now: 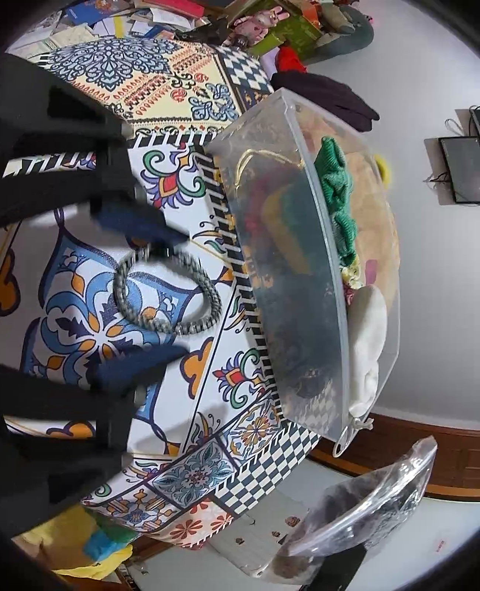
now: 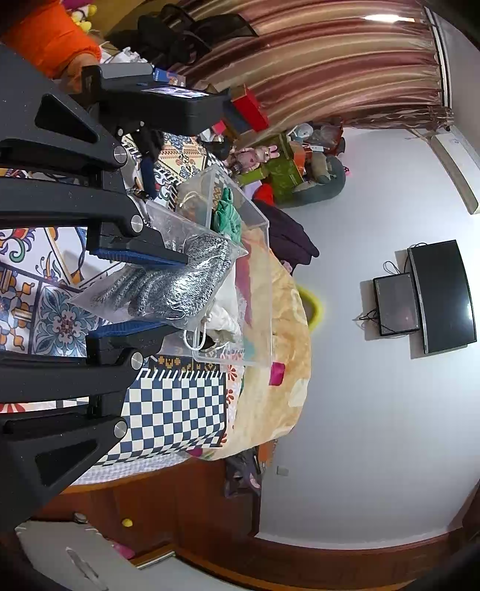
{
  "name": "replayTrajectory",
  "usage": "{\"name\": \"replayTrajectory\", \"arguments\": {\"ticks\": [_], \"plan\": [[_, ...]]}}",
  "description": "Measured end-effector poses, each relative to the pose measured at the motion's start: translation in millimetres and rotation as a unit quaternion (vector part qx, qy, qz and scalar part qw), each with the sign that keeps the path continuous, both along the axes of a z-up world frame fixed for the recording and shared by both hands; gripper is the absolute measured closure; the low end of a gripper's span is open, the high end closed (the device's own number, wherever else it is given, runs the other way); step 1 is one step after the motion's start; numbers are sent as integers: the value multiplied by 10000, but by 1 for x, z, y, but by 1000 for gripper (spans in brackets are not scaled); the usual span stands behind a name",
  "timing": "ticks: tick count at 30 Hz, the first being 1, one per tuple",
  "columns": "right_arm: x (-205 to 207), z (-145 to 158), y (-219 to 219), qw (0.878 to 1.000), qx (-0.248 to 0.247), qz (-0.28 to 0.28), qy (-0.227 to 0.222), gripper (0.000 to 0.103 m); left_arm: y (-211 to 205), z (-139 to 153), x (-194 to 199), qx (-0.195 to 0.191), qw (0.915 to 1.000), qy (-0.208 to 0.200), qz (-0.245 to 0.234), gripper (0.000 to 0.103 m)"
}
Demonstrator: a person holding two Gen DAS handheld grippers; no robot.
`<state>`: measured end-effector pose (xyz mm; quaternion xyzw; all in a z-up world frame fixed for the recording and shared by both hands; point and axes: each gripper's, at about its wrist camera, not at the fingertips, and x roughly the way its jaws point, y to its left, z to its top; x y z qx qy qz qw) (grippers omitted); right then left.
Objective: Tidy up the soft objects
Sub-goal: 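Carry the scrubber bag and hair tie into the clear box and release both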
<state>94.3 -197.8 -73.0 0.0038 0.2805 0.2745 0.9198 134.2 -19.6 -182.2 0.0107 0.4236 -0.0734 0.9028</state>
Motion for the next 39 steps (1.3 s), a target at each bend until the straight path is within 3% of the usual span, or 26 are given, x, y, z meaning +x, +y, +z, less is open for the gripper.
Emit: {"name": "replayTrajectory", "arguments": {"ticks": [5, 16, 24, 33, 39], "plan": [[5, 0, 0, 10000, 22, -25, -2, 79, 8, 7, -5, -73, 9999, -115, 40, 86], [18, 18, 12, 9994, 154, -4, -308, 79, 37, 82, -29, -210, 9933, -1114, 217, 87], [39, 33, 34, 9983, 225, -12, -540, 79, 38, 121, -2, -147, 9850, -1678, 376, 87], [80, 17, 72, 9998, 55, 55, -195, 79, 53, 94, 61, -375, 9895, -1236, 643, 87], [102, -10, 92, 9990, -369, 119, 208, 77, 59, 70, 83, -459, 9925, -903, 680, 87]]}}
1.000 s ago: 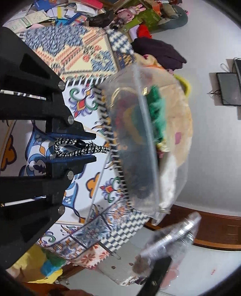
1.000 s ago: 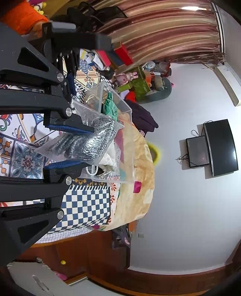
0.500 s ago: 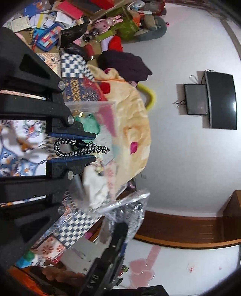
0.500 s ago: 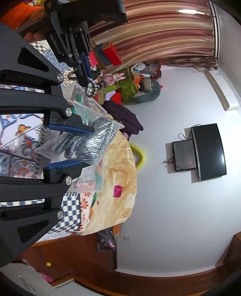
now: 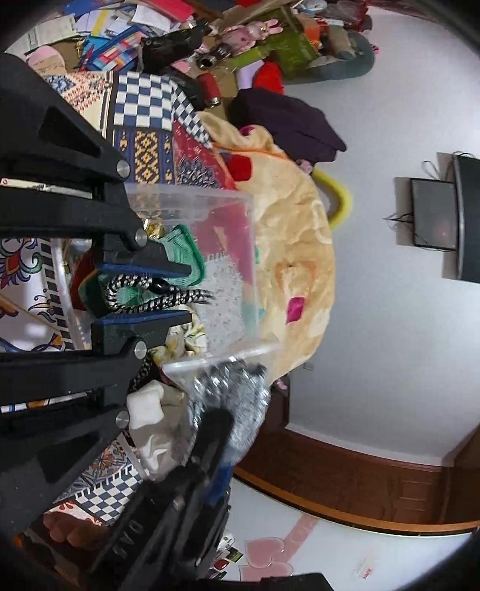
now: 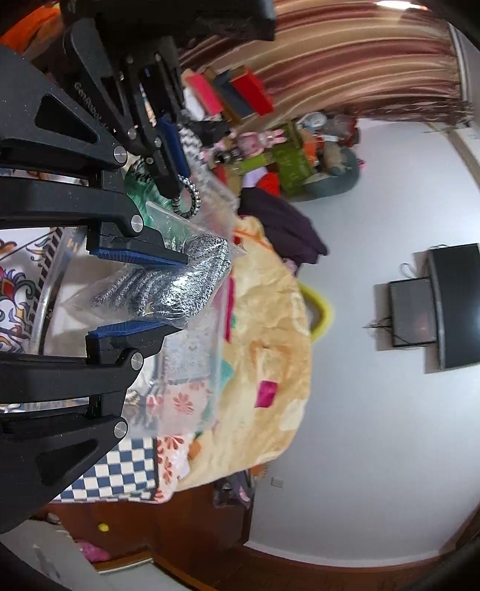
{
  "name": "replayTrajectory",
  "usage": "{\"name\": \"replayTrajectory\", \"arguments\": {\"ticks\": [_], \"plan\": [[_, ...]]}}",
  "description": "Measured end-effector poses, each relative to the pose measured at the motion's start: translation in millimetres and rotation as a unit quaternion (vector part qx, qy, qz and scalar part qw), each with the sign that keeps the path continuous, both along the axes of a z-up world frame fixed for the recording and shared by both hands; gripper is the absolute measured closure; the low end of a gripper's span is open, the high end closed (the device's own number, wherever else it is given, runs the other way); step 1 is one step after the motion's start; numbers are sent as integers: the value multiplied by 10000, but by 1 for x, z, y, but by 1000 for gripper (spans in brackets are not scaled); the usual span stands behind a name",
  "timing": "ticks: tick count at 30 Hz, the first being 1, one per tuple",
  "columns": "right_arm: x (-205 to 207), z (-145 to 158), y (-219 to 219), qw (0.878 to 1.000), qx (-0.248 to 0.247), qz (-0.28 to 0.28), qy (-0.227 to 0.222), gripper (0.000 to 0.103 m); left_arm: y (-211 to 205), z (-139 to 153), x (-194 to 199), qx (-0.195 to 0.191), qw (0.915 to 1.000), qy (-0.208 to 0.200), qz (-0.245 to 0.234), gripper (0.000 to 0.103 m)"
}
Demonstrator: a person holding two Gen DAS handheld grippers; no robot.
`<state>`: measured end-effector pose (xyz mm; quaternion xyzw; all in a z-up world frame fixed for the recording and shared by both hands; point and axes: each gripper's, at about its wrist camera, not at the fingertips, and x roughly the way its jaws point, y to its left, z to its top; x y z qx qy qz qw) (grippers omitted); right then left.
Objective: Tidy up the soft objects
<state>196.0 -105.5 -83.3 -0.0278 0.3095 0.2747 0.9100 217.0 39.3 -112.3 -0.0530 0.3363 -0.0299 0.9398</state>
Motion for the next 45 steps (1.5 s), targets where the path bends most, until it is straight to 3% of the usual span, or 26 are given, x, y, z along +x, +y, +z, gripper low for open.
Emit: {"name": "replayTrajectory", "arguments": {"ticks": [1, 3, 4, 6, 8, 17, 23, 28, 31, 36, 45], "plan": [[3, -3, 1, 9999, -33, 28, 95, 76, 0, -4, 2, 0, 10000, 65, 7, 86], [5, -9, 1, 9996, -96, 8, 250, 71, 1, -9, 5, -63, 9997, 247, -12, 65], [6, -12, 1, 9994, -91, 6, 328, 67, 2, -10, 5, -129, 9996, 269, -16, 63], [5, -13, -4, 9993, -30, -7, 386, 55, 2, -10, 1, -153, 9996, 241, -7, 61], [3, -9, -8, 9994, 17, -20, 354, 52, 0, -6, -4, -98, 9998, 189, -19, 59], [-26, 37, -33, 9994, 266, -48, -200, 52, -1, 50, -50, -214, 9984, -515, -112, 57], [-63, 83, -53, 9951, 491, -71, -853, 52, -12, 102, -94, -74, 9919, -1264, -80, 46], [-88, 113, -65, 9900, 735, -52, -1201, 51, -19, 136, -129, 102, 9836, -1803, 37, 29], [-101, 124, -70, 9870, 851, -65, -1362, 46, -22, 149, -146, 132, 9801, -1982, 18, 27], [-118, 134, -75, 9823, 968, -88, -1603, 35, -26, 164, -168, 176, 9740, -2255, 79, 6], [-131, 136, -81, 9766, 1094, -228, -1837, 8, -32, 171, -186, 202, 9714, -2365, 107, 1]]}}
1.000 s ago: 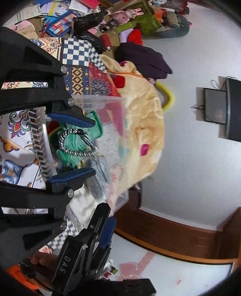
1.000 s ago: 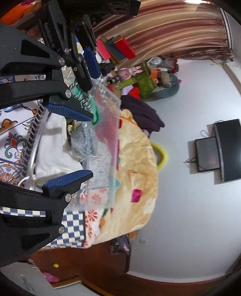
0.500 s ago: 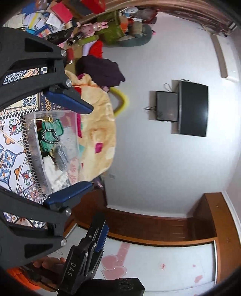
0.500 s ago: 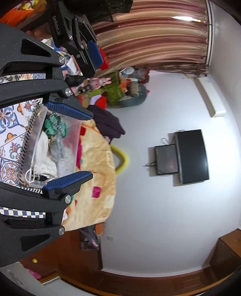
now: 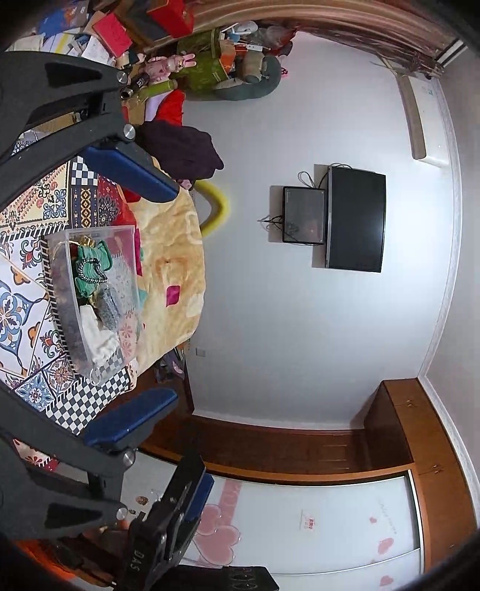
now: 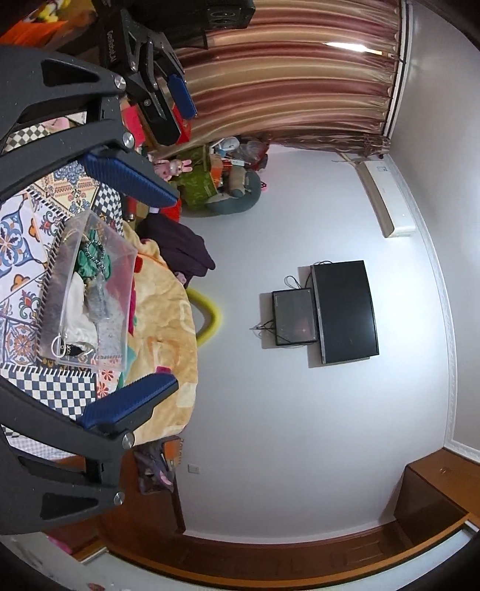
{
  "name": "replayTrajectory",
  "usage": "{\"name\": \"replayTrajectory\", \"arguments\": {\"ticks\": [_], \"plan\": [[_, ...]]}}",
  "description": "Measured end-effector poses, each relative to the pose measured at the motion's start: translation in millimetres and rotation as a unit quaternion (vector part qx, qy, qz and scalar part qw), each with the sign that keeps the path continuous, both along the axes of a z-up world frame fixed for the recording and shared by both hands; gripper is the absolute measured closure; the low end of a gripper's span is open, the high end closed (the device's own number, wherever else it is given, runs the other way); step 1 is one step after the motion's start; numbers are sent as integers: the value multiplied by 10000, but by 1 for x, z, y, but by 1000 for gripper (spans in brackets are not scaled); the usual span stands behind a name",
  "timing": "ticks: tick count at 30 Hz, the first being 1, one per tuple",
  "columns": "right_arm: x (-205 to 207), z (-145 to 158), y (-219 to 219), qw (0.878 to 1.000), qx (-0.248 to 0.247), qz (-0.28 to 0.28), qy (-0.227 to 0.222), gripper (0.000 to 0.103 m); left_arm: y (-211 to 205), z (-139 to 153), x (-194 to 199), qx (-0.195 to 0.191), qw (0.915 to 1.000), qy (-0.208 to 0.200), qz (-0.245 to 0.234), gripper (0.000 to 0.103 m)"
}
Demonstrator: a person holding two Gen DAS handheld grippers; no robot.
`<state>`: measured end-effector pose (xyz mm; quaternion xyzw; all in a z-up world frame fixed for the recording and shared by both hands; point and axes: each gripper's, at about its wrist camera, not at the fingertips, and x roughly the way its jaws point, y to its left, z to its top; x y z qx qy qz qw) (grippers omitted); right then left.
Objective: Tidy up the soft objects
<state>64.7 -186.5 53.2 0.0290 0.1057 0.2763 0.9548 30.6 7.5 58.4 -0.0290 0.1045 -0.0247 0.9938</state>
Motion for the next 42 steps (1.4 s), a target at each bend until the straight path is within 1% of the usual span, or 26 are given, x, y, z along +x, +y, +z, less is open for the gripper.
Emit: {"name": "replayTrajectory", "arguments": {"ticks": [2, 3, 12, 18, 25, 42], "plan": [[-2, -3, -1, 10000, 37, -33, -22, 1, -3, -1, -3, 11, 10000, -3, 9, 1], [-2, -3, 0, 10000, 53, -57, -42, 0, -4, -1, -4, 14, 10000, -2, 22, 0], [-7, -9, -3, 9999, 53, -109, -63, 0, -3, -5, -4, 1, 10000, 47, 47, 0], [-10, -11, -9, 9998, 111, -159, -46, 0, -5, -6, -5, 40, 10000, 68, 32, 0], [-14, -12, -8, 9999, 50, -152, -47, 0, -7, -8, -8, 117, 9999, 51, 39, 0], [-15, -12, -9, 9999, 1, -139, 3, 0, -6, -8, -8, 74, 9999, 63, 52, 0]]}}
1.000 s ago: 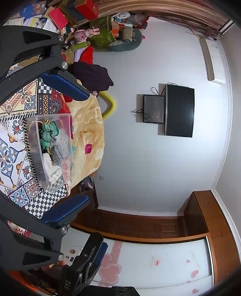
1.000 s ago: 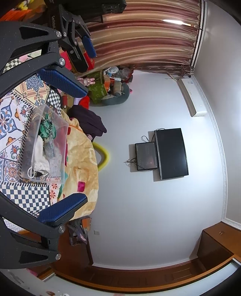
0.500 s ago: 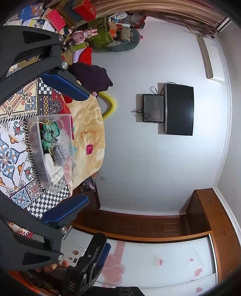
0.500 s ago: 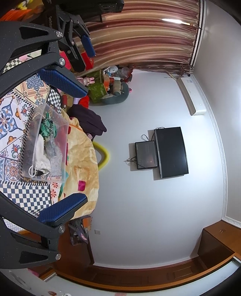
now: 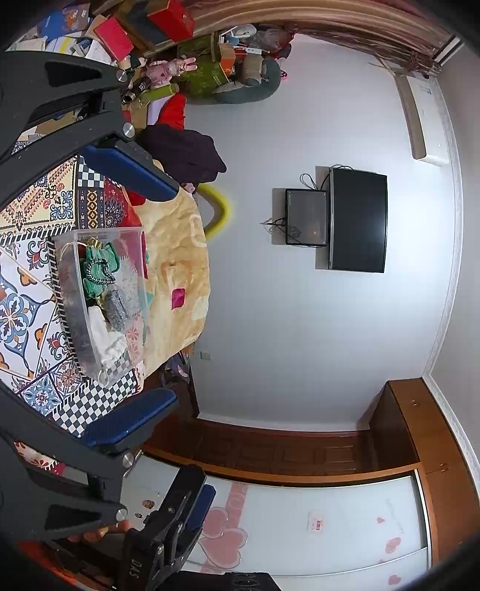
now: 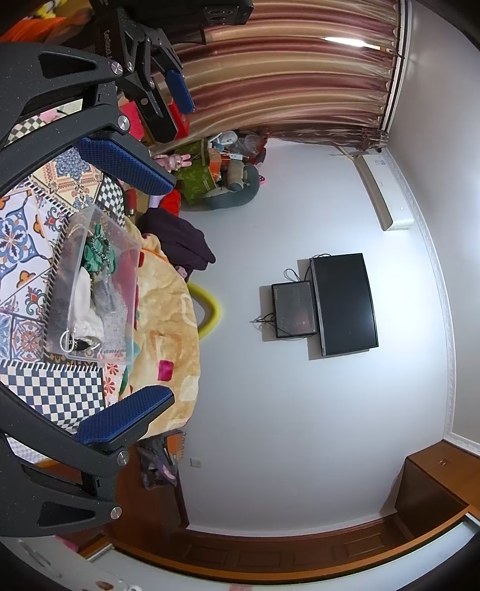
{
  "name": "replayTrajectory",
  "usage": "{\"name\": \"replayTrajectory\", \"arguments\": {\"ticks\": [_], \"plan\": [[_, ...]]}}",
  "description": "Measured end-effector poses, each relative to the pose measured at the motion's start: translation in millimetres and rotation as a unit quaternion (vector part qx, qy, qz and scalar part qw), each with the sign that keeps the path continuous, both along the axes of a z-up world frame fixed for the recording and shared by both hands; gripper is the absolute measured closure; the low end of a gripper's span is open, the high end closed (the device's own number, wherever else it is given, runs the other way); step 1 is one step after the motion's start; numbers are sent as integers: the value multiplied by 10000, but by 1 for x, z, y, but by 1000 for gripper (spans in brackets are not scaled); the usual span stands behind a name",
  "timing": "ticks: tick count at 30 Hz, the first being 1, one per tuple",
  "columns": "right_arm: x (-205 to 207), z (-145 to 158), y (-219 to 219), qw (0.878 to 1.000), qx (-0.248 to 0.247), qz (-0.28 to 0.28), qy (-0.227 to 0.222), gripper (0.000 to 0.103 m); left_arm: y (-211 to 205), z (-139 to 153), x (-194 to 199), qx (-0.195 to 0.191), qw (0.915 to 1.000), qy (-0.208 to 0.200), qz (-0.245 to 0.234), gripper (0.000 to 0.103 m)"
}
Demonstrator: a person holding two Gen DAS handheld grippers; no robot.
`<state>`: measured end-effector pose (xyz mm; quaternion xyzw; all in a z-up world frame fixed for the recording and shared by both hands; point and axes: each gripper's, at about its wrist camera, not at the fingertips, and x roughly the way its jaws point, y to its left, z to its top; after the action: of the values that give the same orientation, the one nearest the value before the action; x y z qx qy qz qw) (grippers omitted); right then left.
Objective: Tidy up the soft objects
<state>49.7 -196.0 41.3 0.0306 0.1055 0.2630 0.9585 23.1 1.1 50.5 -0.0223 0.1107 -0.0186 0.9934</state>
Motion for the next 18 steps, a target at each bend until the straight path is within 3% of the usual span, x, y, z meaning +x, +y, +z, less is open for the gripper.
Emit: {"name": "replayTrajectory", "arguments": {"ticks": [18], "plan": [[4, 0, 0, 10000, -64, 6, -11, 0, 1, 2, -1, -119, 9999, -7, -36, 0]]}}
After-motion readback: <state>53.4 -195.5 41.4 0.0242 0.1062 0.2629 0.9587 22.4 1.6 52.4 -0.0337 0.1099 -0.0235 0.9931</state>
